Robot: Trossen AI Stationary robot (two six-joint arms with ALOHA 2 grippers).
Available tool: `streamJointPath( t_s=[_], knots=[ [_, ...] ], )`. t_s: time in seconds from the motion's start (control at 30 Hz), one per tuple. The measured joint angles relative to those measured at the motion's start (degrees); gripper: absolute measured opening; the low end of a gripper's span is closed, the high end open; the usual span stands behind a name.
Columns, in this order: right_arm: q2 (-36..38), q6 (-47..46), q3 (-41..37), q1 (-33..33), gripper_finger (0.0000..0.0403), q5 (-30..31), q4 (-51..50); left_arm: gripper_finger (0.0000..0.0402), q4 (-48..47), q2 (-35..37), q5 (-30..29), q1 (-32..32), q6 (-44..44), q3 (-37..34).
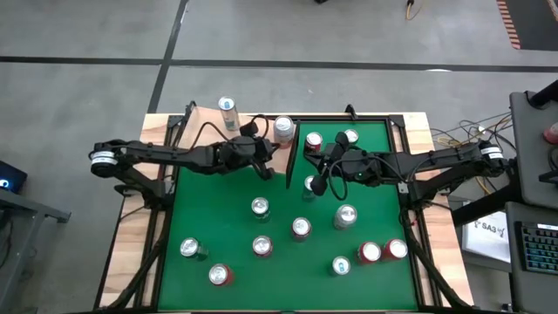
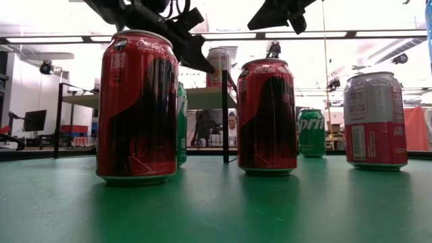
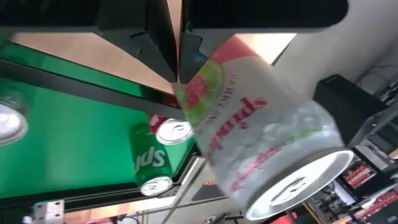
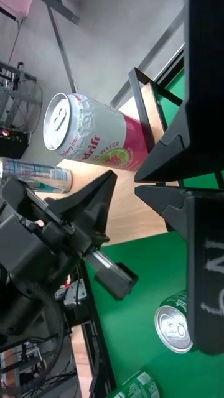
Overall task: Place canned beverage on shelf
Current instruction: Put the red/black soda can on the shelf
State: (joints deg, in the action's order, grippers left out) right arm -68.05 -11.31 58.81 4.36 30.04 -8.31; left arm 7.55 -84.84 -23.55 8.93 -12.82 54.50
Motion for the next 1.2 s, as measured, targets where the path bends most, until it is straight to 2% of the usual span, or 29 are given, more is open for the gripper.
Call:
streamJointPath(
  t_s=[0.3,0.57,0.73,1.0,1.2],
  knots=[
    [0.00,-2.58,-0.02,0.00,0.0011,-1.11,-0.33,0.0000,-4.61,3.07,-0.10,-1.94,1.67,-0.02],
    [-0.31,-5.40,1.42,0.15,0.0011,-10.82,0.15,0.0000,-10.36,8.90,-0.02,-6.35,2.00,-0.30],
    [-0.73,-5.38,3.50,1.18,0.0011,-12.50,-0.12,0.0000,-13.74,15.01,-0.02,-8.77,2.72,-1.51],
    [-0.74,-8.93,7.42,3.76,0.0011,-13.01,-7.77,0.0000,-20.35,22.59,0.09,-11.22,8.40,-1.95],
    [-0.74,-14.83,8.59,4.02,0.0011,-19.38,-11.83,0.0000,-21.45,24.24,0.11,-12.50,9.40,-1.94]
  ],
)
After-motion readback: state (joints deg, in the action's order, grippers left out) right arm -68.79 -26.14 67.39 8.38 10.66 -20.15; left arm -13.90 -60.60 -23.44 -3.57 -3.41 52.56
